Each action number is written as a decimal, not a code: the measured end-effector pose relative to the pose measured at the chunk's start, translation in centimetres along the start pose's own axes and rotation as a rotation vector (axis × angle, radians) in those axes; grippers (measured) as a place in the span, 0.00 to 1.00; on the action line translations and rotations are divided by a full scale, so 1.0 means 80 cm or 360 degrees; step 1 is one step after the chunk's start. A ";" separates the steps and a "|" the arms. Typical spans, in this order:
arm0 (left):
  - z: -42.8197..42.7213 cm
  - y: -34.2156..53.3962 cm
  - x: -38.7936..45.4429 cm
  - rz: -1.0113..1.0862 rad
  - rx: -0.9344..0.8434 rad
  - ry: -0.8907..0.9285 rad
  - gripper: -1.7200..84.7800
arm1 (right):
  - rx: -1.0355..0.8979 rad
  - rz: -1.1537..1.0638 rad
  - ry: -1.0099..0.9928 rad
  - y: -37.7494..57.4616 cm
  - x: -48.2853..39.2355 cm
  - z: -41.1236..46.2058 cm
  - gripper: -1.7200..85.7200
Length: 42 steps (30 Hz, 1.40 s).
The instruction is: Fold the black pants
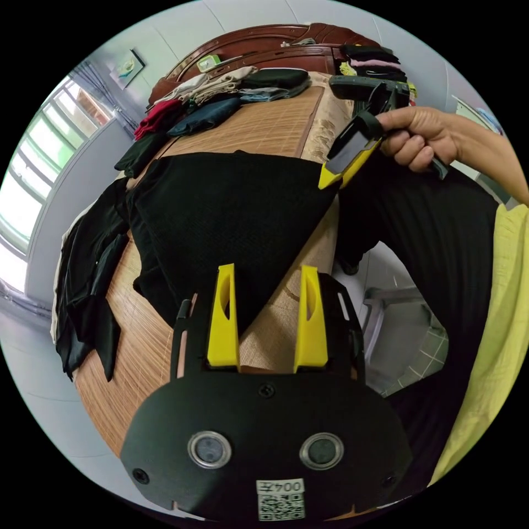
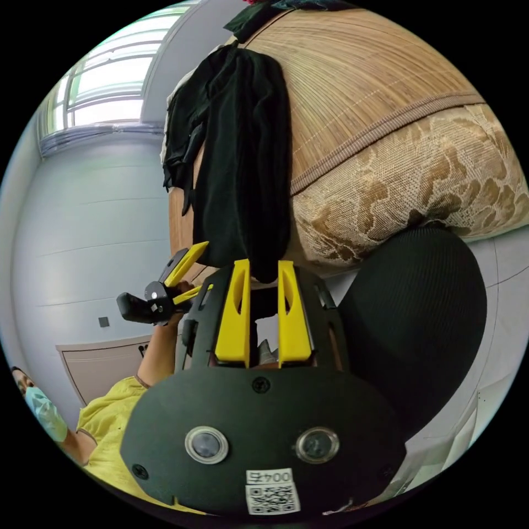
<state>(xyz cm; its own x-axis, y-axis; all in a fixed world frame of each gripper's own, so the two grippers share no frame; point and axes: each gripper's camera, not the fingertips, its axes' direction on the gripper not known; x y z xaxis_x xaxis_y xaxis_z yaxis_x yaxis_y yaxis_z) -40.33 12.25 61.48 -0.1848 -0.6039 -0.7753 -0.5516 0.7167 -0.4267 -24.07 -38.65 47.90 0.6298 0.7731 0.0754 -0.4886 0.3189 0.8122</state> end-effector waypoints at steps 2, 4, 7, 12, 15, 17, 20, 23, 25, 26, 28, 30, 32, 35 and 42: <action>0.002 -0.005 0.001 -0.0010 -0.0018 -0.0027 0.21 | 0.0039 -0.0017 -0.0068 0.000 -0.016 -0.012 0.10; 0.004 -0.009 0.003 -0.0012 -0.0045 -0.0060 0.21 | 0.0058 -0.0027 -0.0120 -0.003 -0.030 -0.021 0.10; 0.007 -0.017 0.002 -0.0055 -0.0061 -0.0123 0.20 | 0.0080 -0.0071 -0.0167 -0.011 -0.062 -0.034 0.10; 0.011 -0.025 -0.008 -0.0127 -0.0062 -0.0236 0.12 | 0.0075 -0.0158 -0.0074 -0.029 -0.115 -0.042 0.10; 0.006 -0.031 -0.019 -0.0175 -0.0048 -0.0190 0.08 | 0.0089 -0.0218 0.0017 -0.031 -0.146 -0.046 0.11; 0.006 -0.037 -0.029 -0.0186 -0.0070 -0.0159 0.06 | 0.0173 -0.0362 0.0261 -0.022 -0.187 -0.055 0.13; 0.008 -0.043 -0.038 -0.0158 -0.0107 -0.0124 0.05 | 0.0336 -0.0745 0.0731 0.003 -0.267 -0.053 0.16; 0.014 -0.045 -0.042 -0.0107 -0.0133 -0.0122 0.07 | 0.0277 -0.1119 0.1034 0.012 -0.341 -0.012 0.16; 0.019 -0.042 -0.046 -0.0109 -0.0138 -0.0080 0.09 | 0.0214 -0.1225 0.1160 0.000 -0.372 0.015 0.16; 0.021 -0.037 -0.050 -0.0137 -0.0137 -0.0045 0.09 | 0.0192 -0.1236 0.1230 -0.018 -0.389 0.026 0.15; 0.019 -0.026 -0.061 -0.0212 -0.0123 0.0032 0.10 | 0.0201 -0.1217 0.1251 -0.054 -0.411 0.030 0.15; 0.010 -0.011 -0.080 -0.0334 -0.0064 0.0134 0.09 | 0.0149 -0.1138 0.1280 -0.101 -0.429 0.029 0.14; -0.004 0.020 -0.124 -0.0637 0.0068 0.0184 0.08 | -0.0036 -0.1048 0.1375 -0.164 -0.447 0.038 0.14; 0.005 0.056 -0.203 -0.1131 0.0030 0.0156 0.08 | -0.0439 -0.0950 0.1469 -0.229 -0.461 0.072 0.14; 0.078 0.057 -0.311 -0.1450 -0.0144 0.0340 0.11 | -0.0802 -0.0921 0.1596 -0.306 -0.527 0.101 0.13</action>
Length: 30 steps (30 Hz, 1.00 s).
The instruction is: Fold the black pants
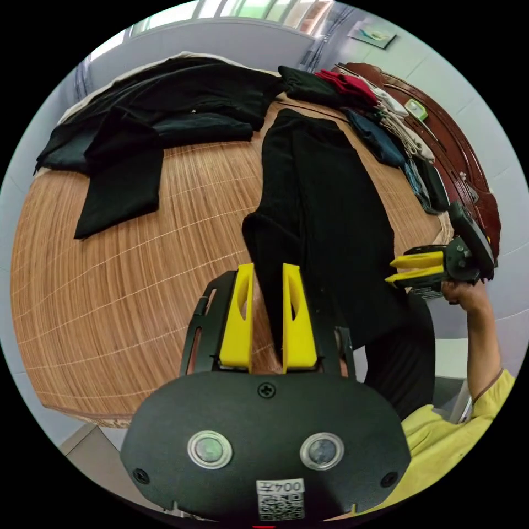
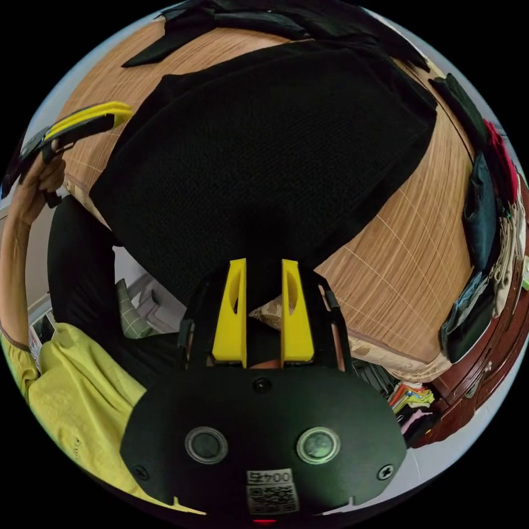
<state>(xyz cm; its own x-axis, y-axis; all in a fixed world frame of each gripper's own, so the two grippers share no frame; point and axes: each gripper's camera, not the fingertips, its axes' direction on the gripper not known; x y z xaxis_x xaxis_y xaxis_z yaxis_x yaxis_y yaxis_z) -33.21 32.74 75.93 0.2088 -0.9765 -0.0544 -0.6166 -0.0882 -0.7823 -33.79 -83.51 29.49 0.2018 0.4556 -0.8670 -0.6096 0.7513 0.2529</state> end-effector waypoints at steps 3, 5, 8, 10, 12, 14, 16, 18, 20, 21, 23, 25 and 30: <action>0.018 -0.022 -0.003 0.0000 -0.0035 0.0008 0.10 | -0.0095 -0.0014 -0.0025 -0.029 0.010 -0.020 0.13; 0.035 -0.029 0.001 0.0032 -0.0092 -0.0054 0.10 | -0.0147 -0.0018 -0.0056 -0.048 0.018 -0.035 0.13; 0.046 -0.029 -0.003 0.0003 -0.0083 -0.0062 0.09 | -0.0187 -0.0041 -0.0047 -0.064 0.022 -0.052 0.13; 0.049 -0.027 -0.006 0.0017 -0.0073 -0.0047 0.07 | -0.0202 -0.0050 -0.0039 -0.072 0.024 -0.061 0.13; 0.051 -0.025 -0.009 0.0031 -0.0071 -0.0058 0.06 | -0.0213 -0.0052 -0.0044 -0.078 0.027 -0.070 0.13; 0.051 -0.022 -0.018 0.0019 -0.0063 -0.0062 0.05 | -0.0222 -0.0052 -0.0059 -0.084 0.034 -0.081 0.13; 0.055 -0.017 -0.030 -0.0013 -0.0065 -0.0064 0.05 | -0.0223 -0.0047 -0.0074 -0.086 0.039 -0.088 0.13; 0.069 -0.009 -0.044 -0.0064 -0.0080 -0.0042 0.05 | -0.0223 -0.0041 -0.0090 -0.088 0.044 -0.094 0.13; 0.082 0.004 -0.064 -0.0156 0.0001 0.0075 0.06 | -0.0221 -0.0037 -0.0110 -0.089 0.051 -0.102 0.13; 0.084 0.007 -0.068 -0.0180 0.0021 0.0107 0.06 | -0.0219 -0.0034 -0.0114 -0.089 0.052 -0.104 0.13; 0.086 0.020 -0.080 -0.0232 0.0077 0.0191 0.07 | -0.0211 -0.0030 -0.0124 -0.087 0.057 -0.111 0.13; 0.082 0.031 -0.089 -0.0302 0.0101 0.0194 0.09 | -0.0207 -0.0029 -0.0124 -0.084 0.060 -0.116 0.13; 0.052 0.047 -0.079 -0.0303 0.0357 0.0107 0.06 | -0.0225 -0.0035 -0.0081 -0.078 0.059 -0.127 0.13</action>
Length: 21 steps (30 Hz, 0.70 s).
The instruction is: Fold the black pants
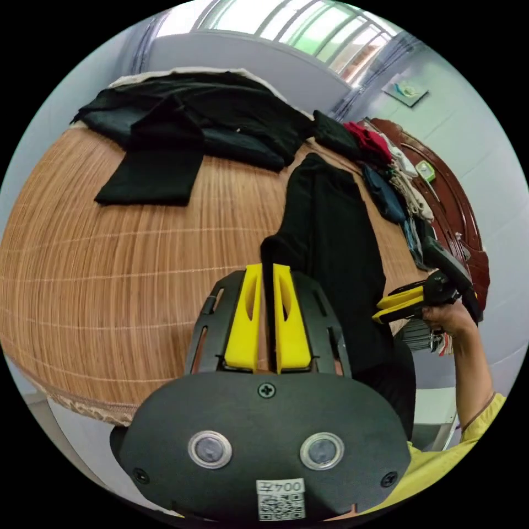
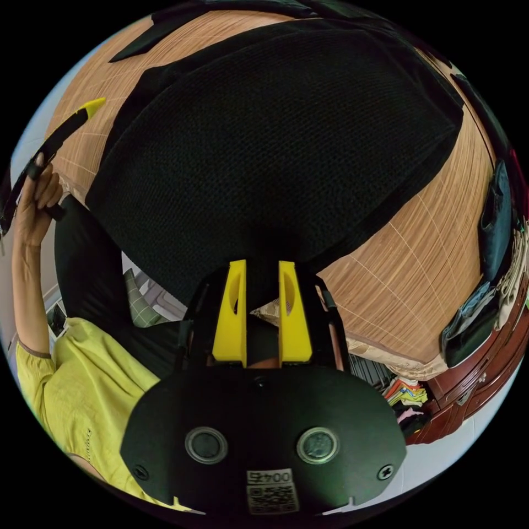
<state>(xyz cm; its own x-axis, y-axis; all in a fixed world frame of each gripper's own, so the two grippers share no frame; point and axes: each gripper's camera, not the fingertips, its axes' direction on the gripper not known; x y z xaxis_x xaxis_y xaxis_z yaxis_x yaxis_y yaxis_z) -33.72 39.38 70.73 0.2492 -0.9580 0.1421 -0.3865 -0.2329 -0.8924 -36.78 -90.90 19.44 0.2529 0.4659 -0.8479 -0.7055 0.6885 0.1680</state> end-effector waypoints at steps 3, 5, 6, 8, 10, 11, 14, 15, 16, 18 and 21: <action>0.014 -0.015 0.033 0.0183 0.0002 -0.0009 0.03 | -0.0020 0.0003 0.0006 0.006 0.001 -0.004 0.13; 0.041 -0.028 0.051 0.0304 -0.0062 -0.0078 0.03 | -0.0030 0.0007 0.0003 0.014 0.003 -0.006 0.13; 0.049 -0.030 0.053 0.0320 -0.0098 -0.0101 0.03 | -0.0031 0.0009 0.0001 0.016 0.003 -0.006 0.13; 0.082 -0.029 0.038 0.0303 -0.0315 -0.0252 0.02 | -0.0031 0.0018 -0.0018 0.026 0.007 -0.007 0.13; 0.073 -0.024 0.014 0.0155 -0.0263 -0.0133 0.02 | -0.0026 0.0023 -0.0034 0.034 0.009 -0.007 0.12; 0.067 -0.021 0.006 0.0105 -0.0260 -0.0127 0.02 | -0.0023 0.0024 -0.0043 0.040 0.010 -0.007 0.12; 0.037 -0.003 0.004 0.0147 -0.0187 -0.0158 0.02 | -0.0021 0.0019 -0.0051 0.056 0.010 -0.006 0.12; 0.031 0.002 0.003 0.0151 -0.0173 -0.0111 0.02 | -0.0021 0.0018 -0.0051 0.059 0.009 -0.006 0.12; 0.021 0.013 0.003 0.0152 -0.0155 -0.0017 0.02 | -0.0022 0.0019 -0.0047 0.065 0.008 -0.005 0.12; 0.011 0.031 0.009 0.0167 -0.0147 0.0045 0.03 | -0.0022 0.0022 -0.0037 0.076 0.005 -0.003 0.12; 0.013 0.055 0.019 0.0184 -0.0192 0.0065 0.03 | -0.0013 0.0029 -0.0021 0.097 -0.002 0.000 0.13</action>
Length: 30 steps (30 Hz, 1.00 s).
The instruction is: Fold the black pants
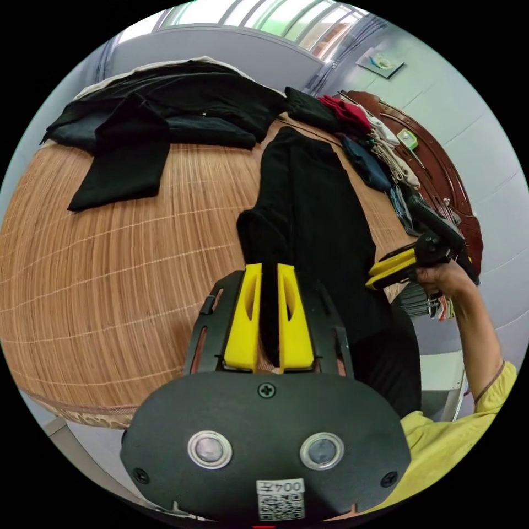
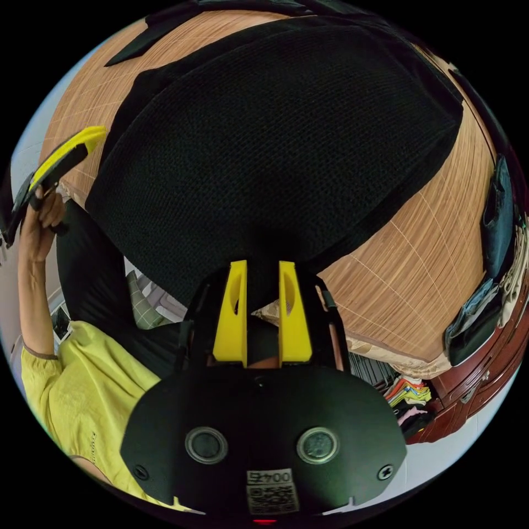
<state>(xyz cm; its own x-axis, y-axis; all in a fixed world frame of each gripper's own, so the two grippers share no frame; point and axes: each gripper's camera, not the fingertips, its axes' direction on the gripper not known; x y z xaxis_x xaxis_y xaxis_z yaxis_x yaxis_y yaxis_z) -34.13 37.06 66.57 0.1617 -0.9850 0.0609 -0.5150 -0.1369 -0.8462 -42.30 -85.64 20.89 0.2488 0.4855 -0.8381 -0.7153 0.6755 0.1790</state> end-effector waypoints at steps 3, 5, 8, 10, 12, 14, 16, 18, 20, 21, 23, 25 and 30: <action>0.015 0.019 0.005 0.0049 -0.0082 -0.0173 0.03 | 0.0017 0.0008 0.0000 0.023 -0.006 0.004 0.13; 0.007 0.030 -0.002 -0.0015 -0.0027 -0.0100 0.04 | 0.0035 0.0020 -0.0004 0.043 -0.010 0.008 0.13; -0.026 0.041 0.019 0.0108 0.0084 -0.0128 0.04 | 0.0080 0.0029 0.0004 0.072 -0.019 0.014 0.13; -0.050 0.053 0.040 0.0278 0.0141 -0.0137 0.04 | 0.0136 0.0033 0.0012 0.094 -0.026 0.018 0.13; -0.068 0.070 0.066 0.0472 0.0174 -0.0175 0.05 | 0.0238 0.0028 0.0026 0.122 -0.035 0.023 0.13; -0.080 0.099 0.108 0.0799 0.0187 -0.0292 0.06 | 0.0454 0.0011 0.0072 0.171 -0.051 0.031 0.13; -0.084 0.122 0.140 0.1048 0.0202 -0.0390 0.07 | 0.0640 -0.0016 0.0155 0.218 -0.070 0.035 0.14; -0.086 0.141 0.165 0.1254 0.0213 -0.0440 0.09 | 0.0859 -0.0046 0.0233 0.275 -0.097 0.035 0.15; -0.082 0.157 0.191 0.1449 0.0178 -0.0456 0.12 | 0.1046 -0.0095 0.0335 0.341 -0.142 0.045 0.17; -0.080 0.160 0.197 0.1491 0.0159 -0.0450 0.12 | 0.1066 -0.0112 0.0361 0.353 -0.154 0.050 0.18; -0.070 0.167 0.216 0.1634 0.0065 -0.0444 0.14 | 0.1102 -0.0198 0.0484 0.389 -0.205 0.076 0.18; -0.062 0.172 0.227 0.1725 -0.0013 -0.0454 0.15 | 0.1076 -0.0260 0.0652 0.402 -0.242 0.100 0.18; -0.058 0.180 0.238 0.1792 -0.0129 -0.0463 0.17 | 0.0944 -0.0381 0.1062 0.406 -0.304 0.148 0.16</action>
<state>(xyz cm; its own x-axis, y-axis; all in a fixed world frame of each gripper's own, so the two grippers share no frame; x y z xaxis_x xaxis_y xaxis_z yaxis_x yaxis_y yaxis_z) -42.38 15.87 57.97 -0.2395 -0.4938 -0.8359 -0.5407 0.7829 -0.3076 -63.86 -68.91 53.19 -0.2128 0.0000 -0.9771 -0.1961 0.9796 0.0427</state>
